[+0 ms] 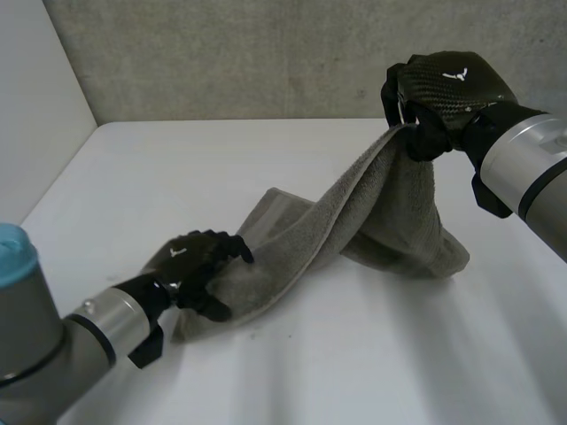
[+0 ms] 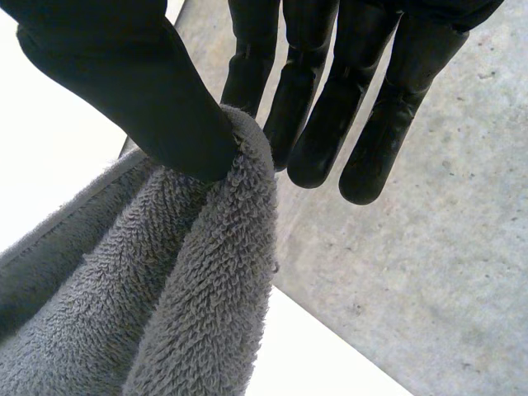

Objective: Fold the towel.

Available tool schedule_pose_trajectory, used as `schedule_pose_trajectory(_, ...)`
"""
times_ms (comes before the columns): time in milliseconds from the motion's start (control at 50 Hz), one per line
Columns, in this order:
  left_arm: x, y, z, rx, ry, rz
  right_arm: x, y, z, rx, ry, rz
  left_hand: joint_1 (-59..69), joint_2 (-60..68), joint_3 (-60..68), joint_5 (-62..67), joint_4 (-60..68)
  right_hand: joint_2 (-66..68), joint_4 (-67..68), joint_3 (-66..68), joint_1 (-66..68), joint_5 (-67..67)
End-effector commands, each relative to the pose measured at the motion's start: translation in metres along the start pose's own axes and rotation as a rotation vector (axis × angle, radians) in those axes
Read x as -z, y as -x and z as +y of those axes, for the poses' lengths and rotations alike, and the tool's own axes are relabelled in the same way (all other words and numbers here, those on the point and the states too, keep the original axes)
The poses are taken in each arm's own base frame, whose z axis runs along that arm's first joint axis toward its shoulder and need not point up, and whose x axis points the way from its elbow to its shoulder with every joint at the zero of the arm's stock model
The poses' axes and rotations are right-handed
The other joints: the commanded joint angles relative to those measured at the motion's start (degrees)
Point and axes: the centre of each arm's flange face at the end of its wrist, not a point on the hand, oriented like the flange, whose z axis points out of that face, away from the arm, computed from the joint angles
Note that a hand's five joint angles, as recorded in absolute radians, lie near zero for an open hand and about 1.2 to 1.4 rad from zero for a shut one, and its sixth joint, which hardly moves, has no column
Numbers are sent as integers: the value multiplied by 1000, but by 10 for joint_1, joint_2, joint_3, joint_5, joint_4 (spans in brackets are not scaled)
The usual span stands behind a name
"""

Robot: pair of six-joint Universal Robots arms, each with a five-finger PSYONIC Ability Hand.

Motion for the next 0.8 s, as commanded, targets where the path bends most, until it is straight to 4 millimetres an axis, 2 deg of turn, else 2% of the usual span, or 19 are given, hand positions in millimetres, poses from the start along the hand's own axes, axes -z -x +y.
schedule_pose_trajectory(20, 4, -21, 16, 19, 4, -147, 0, 2, 10, -10, 16, -3, 48, 48, 48, 49, 48, 127, 119, 121, 244, 139)
schedule_pose_trajectory(120, 1, -18, 25, 1, 19, -240, 1, 3, 17, -13, 31, -6, 35, 35, 35, 35, 34, 127, 119, 121, 244, 139)
schedule_pose_trajectory(240, -4, -21, 38, -13, 59, -235, 2, 4, 23, -13, 31, -6, 9, 9, 10, 10, 9, 127, 119, 121, 244, 139)
schedule_pose_trajectory(460, -23, -20, 52, -43, 39, -237, 4, 4, 17, -10, 12, -3, 13, 13, 13, 13, 12, 127, 119, 121, 244, 139)
schedule_pose_trajectory(500, -26, -17, 51, -94, 16, -268, 5, 4, 16, -11, 9, -2, 126, 126, 127, 127, 126, 127, 119, 121, 244, 139)
schedule_pose_trajectory(520, -26, -17, 51, -94, 16, -268, 5, 4, 16, -11, 9, -2, 127, 127, 127, 128, 127, 127, 119, 121, 244, 139)
schedule_pose_trajectory(560, -31, -13, 43, -150, -52, -304, 6, 4, 15, -10, 6, -1, 318, 318, 318, 319, 318, 127, 119, 121, 244, 139)
schedule_pose_trajectory(620, -35, -13, 38, -179, -95, -308, 6, 3, 15, -10, 5, 2, 389, 390, 390, 390, 389, 127, 119, 121, 244, 139)
schedule_pose_trajectory(640, -39, -12, 36, -209, -125, -311, 6, 3, 15, -10, 5, 3, 459, 459, 460, 460, 459, 127, 119, 121, 244, 139)
schedule_pose_trajectory(720, -48, -6, 38, -292, -150, -326, 5, 2, 14, -9, 3, 5, 487, 487, 487, 487, 486, 127, 119, 121, 244, 139)
schedule_pose_trajectory(800, -48, -4, 39, -332, -140, -329, 5, 0, 14, -7, 1, 12, 487, 487, 487, 487, 486, 127, 119, 121, 244, 139)
